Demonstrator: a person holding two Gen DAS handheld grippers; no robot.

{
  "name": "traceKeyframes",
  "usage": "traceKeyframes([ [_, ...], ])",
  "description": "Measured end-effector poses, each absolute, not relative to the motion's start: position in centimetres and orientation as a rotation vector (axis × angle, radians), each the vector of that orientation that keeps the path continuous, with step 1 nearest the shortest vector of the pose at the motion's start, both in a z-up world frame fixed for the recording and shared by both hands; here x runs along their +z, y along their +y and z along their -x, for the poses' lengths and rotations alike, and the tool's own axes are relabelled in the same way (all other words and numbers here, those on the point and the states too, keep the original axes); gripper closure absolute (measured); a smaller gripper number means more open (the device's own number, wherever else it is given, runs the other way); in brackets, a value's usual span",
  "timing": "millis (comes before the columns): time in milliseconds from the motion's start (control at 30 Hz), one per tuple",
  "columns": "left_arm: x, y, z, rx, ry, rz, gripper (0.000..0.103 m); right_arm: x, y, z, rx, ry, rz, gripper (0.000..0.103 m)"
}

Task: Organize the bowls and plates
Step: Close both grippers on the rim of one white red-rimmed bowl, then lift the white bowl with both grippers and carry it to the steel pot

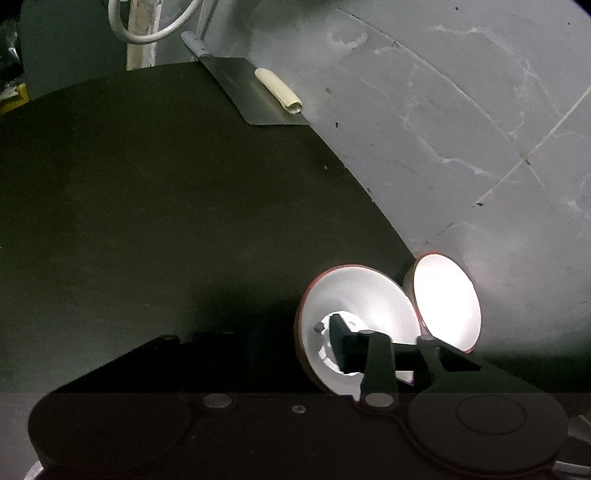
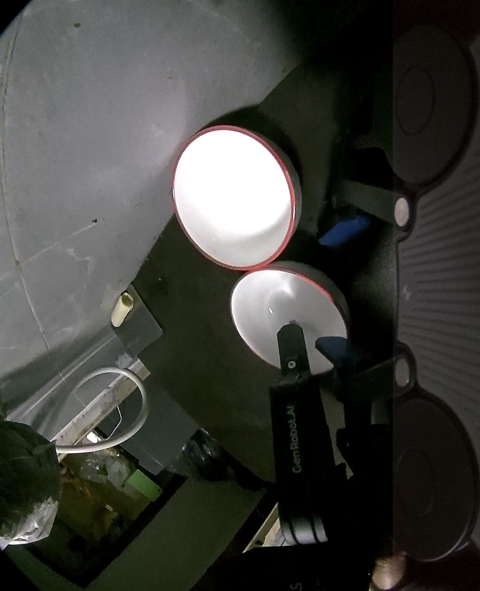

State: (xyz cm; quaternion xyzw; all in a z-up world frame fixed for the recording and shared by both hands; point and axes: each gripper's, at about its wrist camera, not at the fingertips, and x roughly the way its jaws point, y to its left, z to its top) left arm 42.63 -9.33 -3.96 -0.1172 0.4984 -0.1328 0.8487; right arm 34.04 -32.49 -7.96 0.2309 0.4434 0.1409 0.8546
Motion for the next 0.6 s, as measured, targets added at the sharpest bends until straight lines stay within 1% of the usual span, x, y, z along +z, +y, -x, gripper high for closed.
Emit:
traceKeyframes([
  [100, -4.0, -9.3, -42.7, -0.287, 1.057, 0.251, 0.079, -8.0, -32.5, -34.3, 0.306, 0.935, -0.484, 0.046],
  [133, -4.0, -9.4, -42.7, -0.291, 1.062, 0.251, 0.085, -8.0, -32.5, -34.4, 0.308, 0.936, -0.483, 0.049],
  [167, -4.1, -9.5, -42.8, -0.292, 1.066, 0.250, 0.088, -8.0, -32.5, -34.4, 0.312, 0.937, -0.484, 0.052],
  [200, -4.0, -9.6, -42.7, -0.292, 1.068, 0.246, 0.088, -8.1, -32.5, -34.5, 0.318, 0.939, -0.487, 0.052],
  [267, -4.1, -9.7, -42.6, -0.289, 1.068, 0.240, 0.089, -8.2, -32.6, -34.6, 0.327, 0.939, -0.495, 0.058],
  [333, -4.1, -9.6, -42.6, -0.289, 1.068, 0.251, 0.091, -8.4, -32.6, -34.8, 0.338, 0.943, -0.505, 0.062],
  [500, -4.0, -9.4, -42.0, -0.273, 1.066, 0.249, 0.092, -8.3, -32.4, -34.7, 0.353, 0.945, -0.487, 0.065],
  [600, -3.2, -9.2, -41.0, -0.266, 1.037, 0.248, 0.092, -8.0, -32.2, -34.2, 0.371, 0.944, -0.479, 0.065],
])
